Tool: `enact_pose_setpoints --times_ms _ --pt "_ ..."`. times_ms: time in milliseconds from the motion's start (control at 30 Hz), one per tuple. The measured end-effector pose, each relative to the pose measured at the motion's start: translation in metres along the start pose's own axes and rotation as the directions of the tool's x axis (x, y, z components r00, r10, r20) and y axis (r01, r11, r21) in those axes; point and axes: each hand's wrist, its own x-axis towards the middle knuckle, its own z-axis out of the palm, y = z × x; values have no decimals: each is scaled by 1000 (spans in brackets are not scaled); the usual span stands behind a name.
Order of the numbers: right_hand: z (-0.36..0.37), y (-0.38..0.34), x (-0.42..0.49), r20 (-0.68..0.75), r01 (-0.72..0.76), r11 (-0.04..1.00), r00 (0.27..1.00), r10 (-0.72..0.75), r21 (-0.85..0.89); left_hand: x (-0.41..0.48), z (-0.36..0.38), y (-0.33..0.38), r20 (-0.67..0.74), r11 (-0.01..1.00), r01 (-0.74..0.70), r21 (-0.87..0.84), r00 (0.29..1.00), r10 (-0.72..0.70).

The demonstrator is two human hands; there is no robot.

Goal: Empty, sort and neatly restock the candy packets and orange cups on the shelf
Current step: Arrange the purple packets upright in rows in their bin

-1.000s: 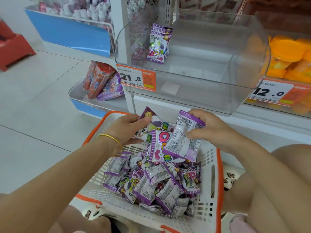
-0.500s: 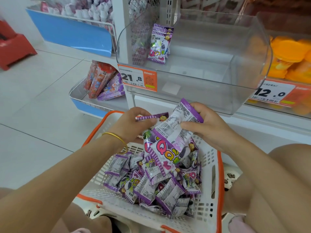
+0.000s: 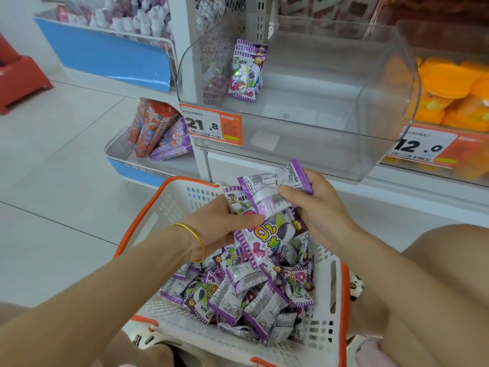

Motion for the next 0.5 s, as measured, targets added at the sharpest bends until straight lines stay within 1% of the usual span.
enact_pose_setpoints --times_ms 67,100,167,233,300,367,400,433,467,500 --pt "-1 -2 0 -49 22 993 998 -28 -116 4 -3 -6 -36 997 25 70 999 -23" --pt "-2 -4 0 -76 51 983 995 -65 -178 5 -5 -7 -65 995 39 86 997 -34" --pt "-7 -9 1 -102 130 962 982 -158 -240 8 -9 -9 -134 996 49 71 990 -39" --pt "-12 -15 1 -55 198 954 975 -215 -227 11 -13 -9 -212 999 37 30 977 -30" --pt "-16 -21 -1 30 207 946 978 -206 -249 12 -16 -8 -307 1000 23 7 952 -20" --pt "-19 -22 0 78 155 955 987 -139 -254 13 -16 -7 -380 1000 -14 -21 925 4" --pt "-20 -23 0 89 88 975 994 -71 -205 13 -15 -7 -394 999 -31 -38 919 14" --pt "-20 -24 1 115 -5 994 993 17 -110 12 -14 -6 -406 998 -44 -40 914 25" --pt "-19 -26 1 175 -109 994 979 106 12 12 -13 -5 -424 998 -60 -31 905 42" --pt "-20 -28 1 262 -187 976 953 153 111 11 -13 -5 -443 997 -72 -19 895 56"
